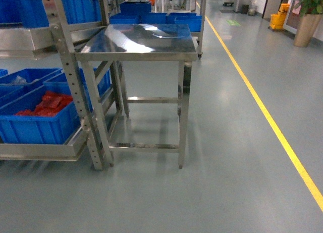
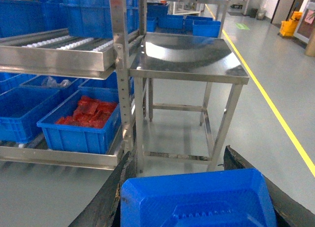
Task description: Pick blue part to blue bin on bottom shelf
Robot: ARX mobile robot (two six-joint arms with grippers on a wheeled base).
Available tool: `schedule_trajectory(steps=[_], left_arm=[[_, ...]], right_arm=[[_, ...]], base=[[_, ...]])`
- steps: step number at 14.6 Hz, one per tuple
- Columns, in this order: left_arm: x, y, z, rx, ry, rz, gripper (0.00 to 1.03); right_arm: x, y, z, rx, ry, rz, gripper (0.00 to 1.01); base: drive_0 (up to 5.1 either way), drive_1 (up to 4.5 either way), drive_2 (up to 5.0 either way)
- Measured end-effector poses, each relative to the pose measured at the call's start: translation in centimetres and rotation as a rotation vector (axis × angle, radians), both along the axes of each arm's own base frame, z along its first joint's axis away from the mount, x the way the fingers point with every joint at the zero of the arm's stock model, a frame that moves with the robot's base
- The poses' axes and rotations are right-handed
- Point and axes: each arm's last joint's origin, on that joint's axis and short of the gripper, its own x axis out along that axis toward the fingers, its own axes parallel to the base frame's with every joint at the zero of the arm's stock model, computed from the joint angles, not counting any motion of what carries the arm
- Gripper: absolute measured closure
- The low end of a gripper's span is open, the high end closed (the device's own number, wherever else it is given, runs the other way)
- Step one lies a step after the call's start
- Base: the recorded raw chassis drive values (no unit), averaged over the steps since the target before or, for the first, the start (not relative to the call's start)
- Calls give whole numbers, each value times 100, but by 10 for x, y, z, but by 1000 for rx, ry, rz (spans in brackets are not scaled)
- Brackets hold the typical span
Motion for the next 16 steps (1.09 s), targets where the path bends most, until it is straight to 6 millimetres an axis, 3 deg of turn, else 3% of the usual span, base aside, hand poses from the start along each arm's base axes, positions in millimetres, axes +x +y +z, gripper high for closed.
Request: schedule_trajectory(steps=[16], left_arm=[[0, 0, 0, 0, 3, 0, 59]], right_arm=[[0, 0, 1, 0, -5, 0, 3]], base=[[1, 431, -430]])
